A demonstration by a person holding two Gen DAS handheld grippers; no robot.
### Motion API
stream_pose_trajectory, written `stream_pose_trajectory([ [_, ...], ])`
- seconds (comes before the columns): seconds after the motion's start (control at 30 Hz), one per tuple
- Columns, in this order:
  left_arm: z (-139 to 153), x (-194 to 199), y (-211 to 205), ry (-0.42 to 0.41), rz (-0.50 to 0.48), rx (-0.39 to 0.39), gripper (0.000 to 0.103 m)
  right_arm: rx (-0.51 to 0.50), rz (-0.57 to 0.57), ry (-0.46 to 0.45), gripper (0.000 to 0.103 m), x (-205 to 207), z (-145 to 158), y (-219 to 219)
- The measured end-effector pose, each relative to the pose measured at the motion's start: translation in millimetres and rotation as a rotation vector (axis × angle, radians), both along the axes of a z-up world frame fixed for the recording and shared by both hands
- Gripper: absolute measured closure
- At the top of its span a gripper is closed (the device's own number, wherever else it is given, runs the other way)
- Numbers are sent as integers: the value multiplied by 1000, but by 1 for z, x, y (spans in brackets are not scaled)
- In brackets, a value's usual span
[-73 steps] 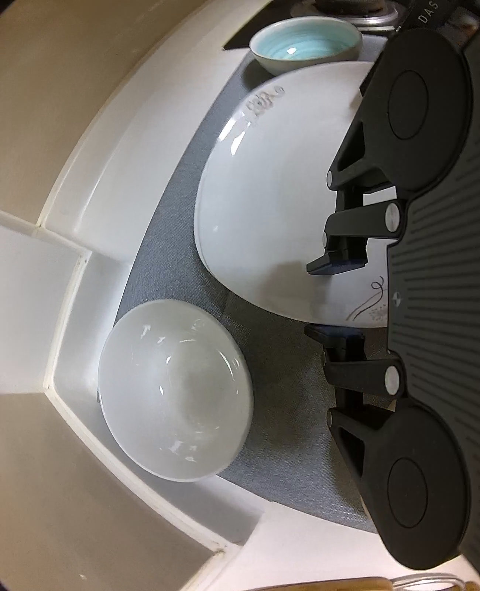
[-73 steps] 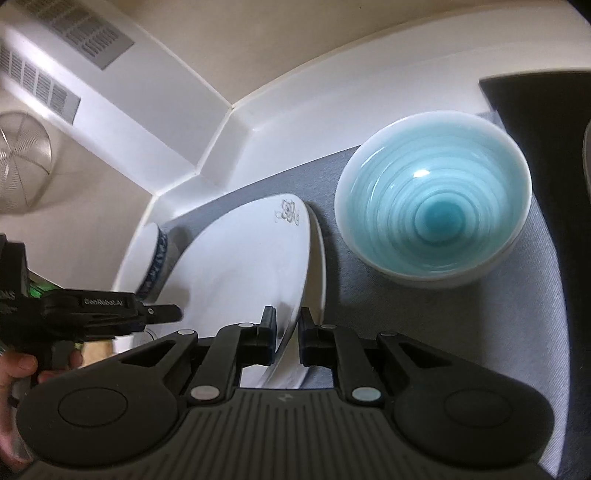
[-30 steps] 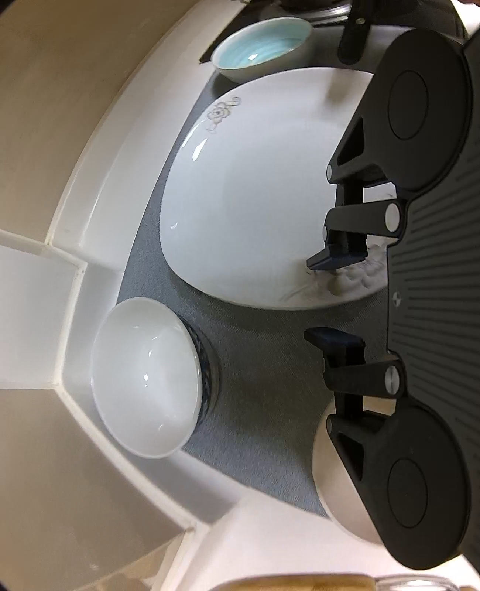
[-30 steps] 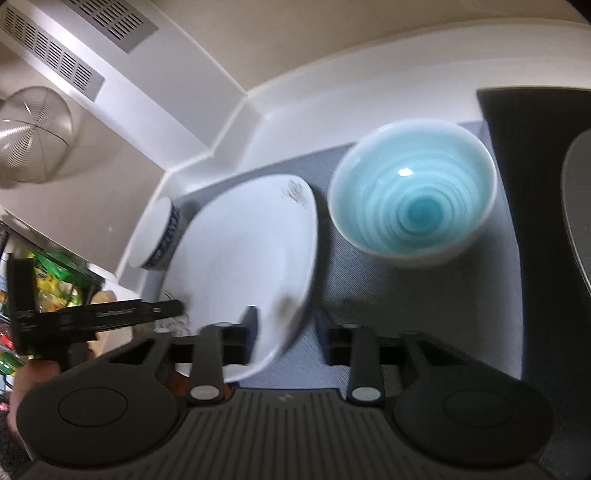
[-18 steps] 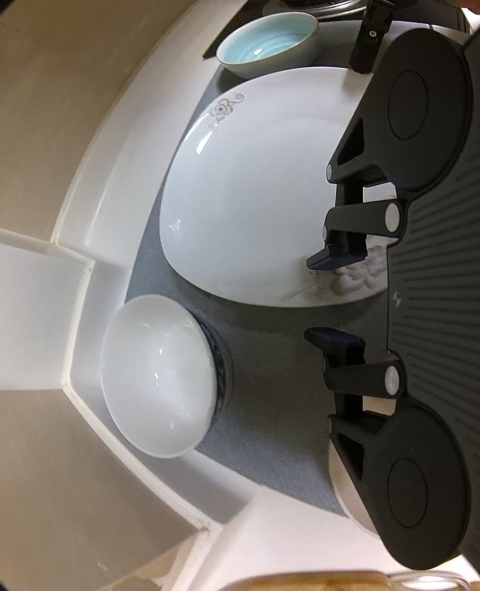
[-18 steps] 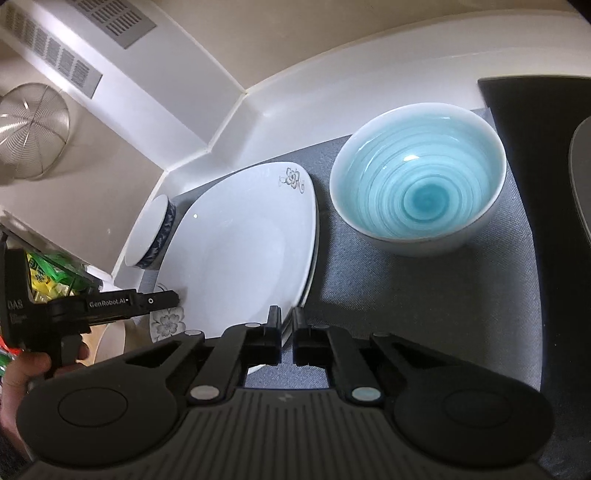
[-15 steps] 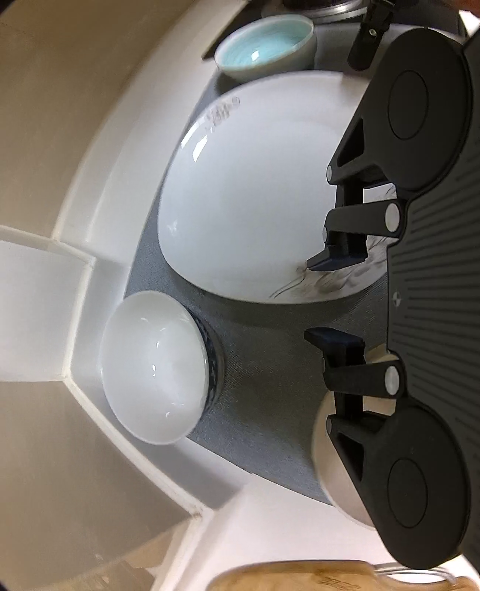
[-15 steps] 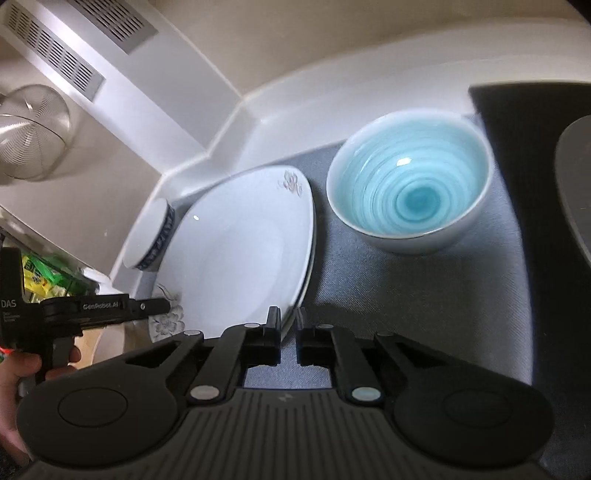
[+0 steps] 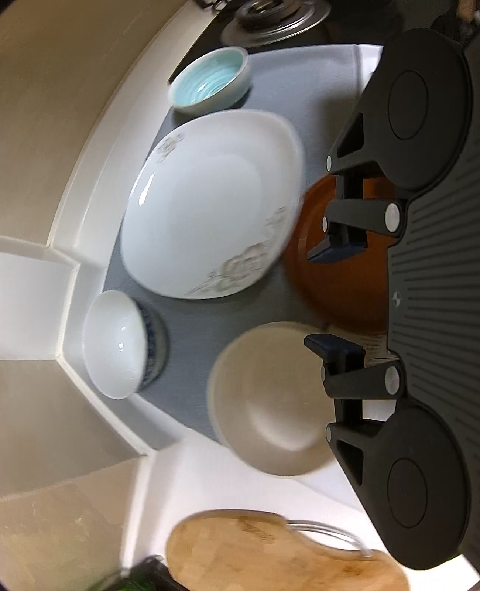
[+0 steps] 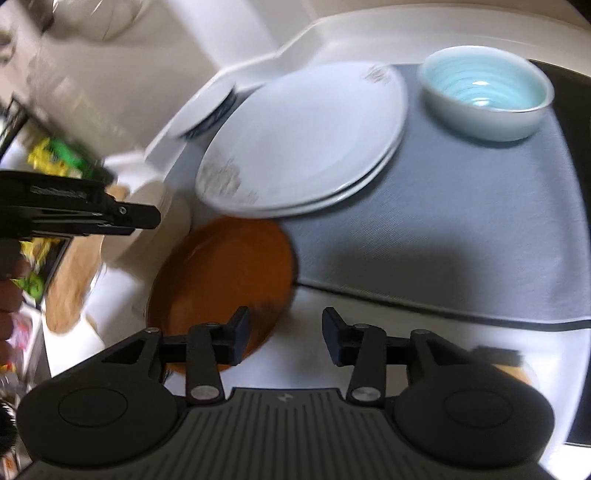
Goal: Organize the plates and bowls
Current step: 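Grasp the brown round plate rim with the right tool and lift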
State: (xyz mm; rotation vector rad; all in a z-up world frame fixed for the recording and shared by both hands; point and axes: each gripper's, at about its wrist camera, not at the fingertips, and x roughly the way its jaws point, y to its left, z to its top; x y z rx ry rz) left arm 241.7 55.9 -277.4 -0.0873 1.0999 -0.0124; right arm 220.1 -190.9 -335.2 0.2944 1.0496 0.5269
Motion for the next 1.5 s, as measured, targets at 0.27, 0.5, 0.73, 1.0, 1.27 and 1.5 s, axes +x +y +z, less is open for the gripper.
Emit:
stream_pose_trajectory([
  [0.27, -32, -56, -10, 84, 7, -1, 55, -7, -34, 8, 98, -12, -1, -22],
  [0.5, -42, -65, -16, 95, -22, -56, 58, -79, -75, -18, 102, -31, 5, -58],
  [0.73, -58, -52, -19, 123, -30, -23, 76, 0, -72, -29, 85, -37, 12, -59],
  [1.0, -61, -54, -55, 126, -157, -54, 85, -79, -48, -25, 69, -45, 9, -44],
  [1.27, -68, -50, -57, 154, -169, -125, 84, -128, -114, -54, 95, -57, 10, -78],
  [1.5, -66, -49, -63, 143, -197, -89, 82, -82, -138, -18, 91, -50, 2, -77],
])
